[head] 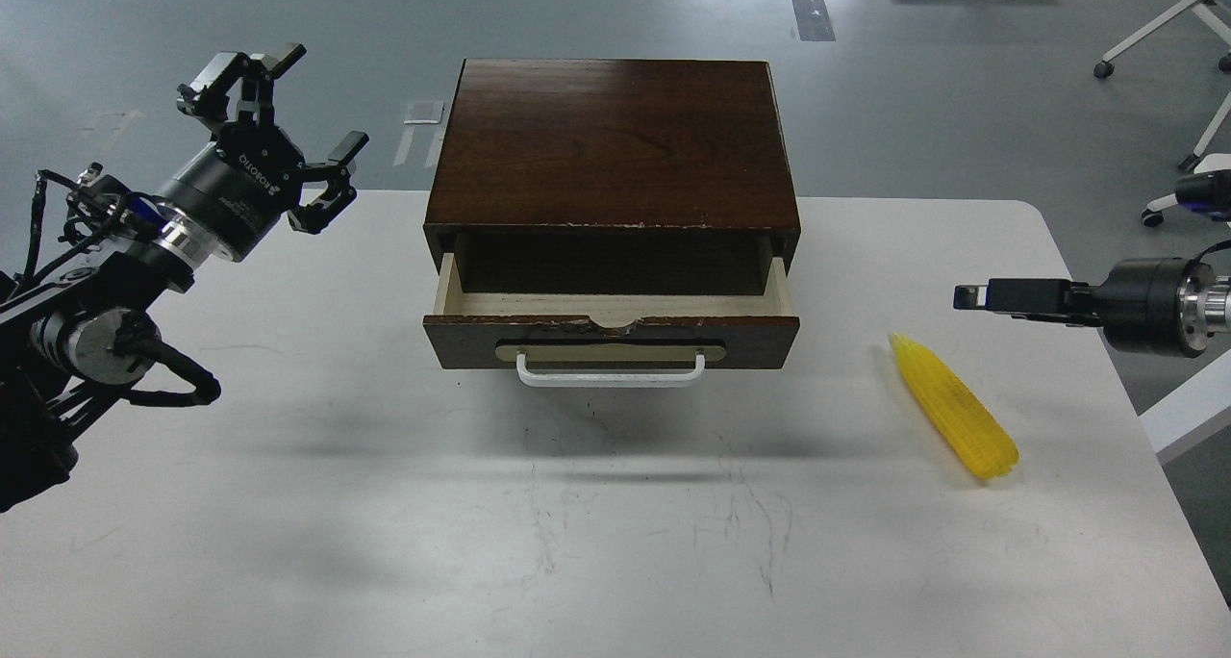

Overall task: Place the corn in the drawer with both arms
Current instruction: 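Lower the right gripper onto the yellow corn cob and grasp it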

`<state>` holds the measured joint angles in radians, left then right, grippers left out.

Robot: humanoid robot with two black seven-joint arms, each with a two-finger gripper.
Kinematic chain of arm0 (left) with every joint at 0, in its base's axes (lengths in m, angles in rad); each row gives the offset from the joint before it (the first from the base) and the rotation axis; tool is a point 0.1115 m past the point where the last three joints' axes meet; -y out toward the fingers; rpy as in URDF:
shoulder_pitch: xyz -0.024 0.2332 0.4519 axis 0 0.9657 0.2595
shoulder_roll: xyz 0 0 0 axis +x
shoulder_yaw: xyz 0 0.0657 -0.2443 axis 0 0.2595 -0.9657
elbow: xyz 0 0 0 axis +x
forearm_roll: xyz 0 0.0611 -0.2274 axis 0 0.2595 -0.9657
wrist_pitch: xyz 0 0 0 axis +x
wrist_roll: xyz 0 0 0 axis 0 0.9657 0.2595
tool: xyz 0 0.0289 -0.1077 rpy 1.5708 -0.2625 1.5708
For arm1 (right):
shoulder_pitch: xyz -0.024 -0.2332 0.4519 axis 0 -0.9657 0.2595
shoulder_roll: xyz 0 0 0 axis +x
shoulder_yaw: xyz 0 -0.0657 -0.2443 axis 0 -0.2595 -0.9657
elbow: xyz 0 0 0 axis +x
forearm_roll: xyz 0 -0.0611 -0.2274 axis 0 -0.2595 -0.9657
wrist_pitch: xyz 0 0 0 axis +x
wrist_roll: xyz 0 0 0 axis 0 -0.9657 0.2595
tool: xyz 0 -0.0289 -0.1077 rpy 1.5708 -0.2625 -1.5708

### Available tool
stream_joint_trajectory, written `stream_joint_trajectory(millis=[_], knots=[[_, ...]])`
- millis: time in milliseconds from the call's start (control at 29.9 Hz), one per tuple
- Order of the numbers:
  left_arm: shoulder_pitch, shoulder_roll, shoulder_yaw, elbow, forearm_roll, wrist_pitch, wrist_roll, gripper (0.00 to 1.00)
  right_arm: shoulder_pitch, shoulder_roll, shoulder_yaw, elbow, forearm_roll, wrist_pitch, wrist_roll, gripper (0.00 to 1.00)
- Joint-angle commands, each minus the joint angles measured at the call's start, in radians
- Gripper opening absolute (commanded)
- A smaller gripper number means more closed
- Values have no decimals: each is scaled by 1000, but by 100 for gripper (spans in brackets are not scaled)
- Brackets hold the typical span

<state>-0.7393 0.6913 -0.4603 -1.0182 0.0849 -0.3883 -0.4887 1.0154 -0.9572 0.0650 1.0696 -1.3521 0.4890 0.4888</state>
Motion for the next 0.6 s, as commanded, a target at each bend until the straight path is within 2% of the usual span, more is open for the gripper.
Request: stream_joint_trajectory(millis=[0,167,435,569], knots=[[0,0,0,0,1,-1,0,98,46,37,-99,-11,-123,0,0,100],[0,-1,0,-2,1,-1,0,98,101,92,-252,-60,-167,-30,0,100],[0,0,0,-3,3,-11,0,98,98,193,-326,-123,-167,-66,0,100],[1,7,0,-3,3,-12,0,98,101,206,-346,-134,-167,-69,0,97]])
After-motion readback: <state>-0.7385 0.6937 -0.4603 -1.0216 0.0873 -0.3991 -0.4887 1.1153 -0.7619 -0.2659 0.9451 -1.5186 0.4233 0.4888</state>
